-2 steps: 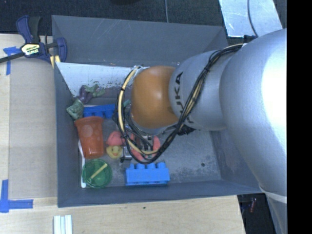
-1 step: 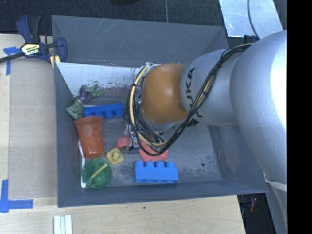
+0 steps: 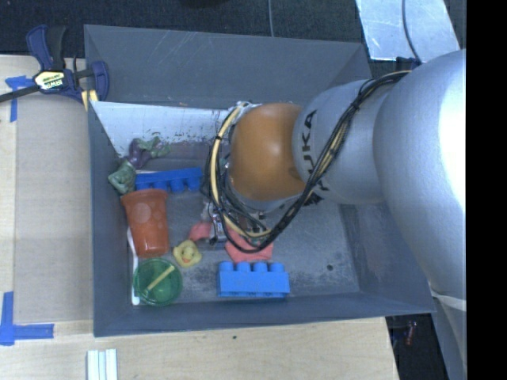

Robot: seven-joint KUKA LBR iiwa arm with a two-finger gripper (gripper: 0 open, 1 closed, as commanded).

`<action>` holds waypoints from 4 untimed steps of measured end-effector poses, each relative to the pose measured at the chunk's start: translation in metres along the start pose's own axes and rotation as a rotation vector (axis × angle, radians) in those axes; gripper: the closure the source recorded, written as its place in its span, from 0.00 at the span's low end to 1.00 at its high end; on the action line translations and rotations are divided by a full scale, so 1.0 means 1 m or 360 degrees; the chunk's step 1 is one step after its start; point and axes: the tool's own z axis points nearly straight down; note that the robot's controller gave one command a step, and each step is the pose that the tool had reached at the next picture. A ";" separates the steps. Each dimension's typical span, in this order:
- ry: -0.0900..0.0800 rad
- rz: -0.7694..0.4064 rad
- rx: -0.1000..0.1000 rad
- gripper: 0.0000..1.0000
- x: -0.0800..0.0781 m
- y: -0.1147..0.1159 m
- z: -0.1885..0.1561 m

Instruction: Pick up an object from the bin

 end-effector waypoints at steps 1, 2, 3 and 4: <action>0.0012 -0.0082 0.0002 1.00 -0.001 -0.008 -0.068; -0.0002 -0.0548 0.0001 1.00 -0.026 -0.012 -0.054; 0.0005 -0.0695 0.0000 1.00 -0.015 0.010 -0.030; 0.0015 -0.0209 0.0002 1.00 -0.016 0.012 -0.080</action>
Offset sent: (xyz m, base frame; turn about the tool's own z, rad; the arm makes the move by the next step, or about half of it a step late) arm 0.0434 -0.0145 -0.0027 -0.6050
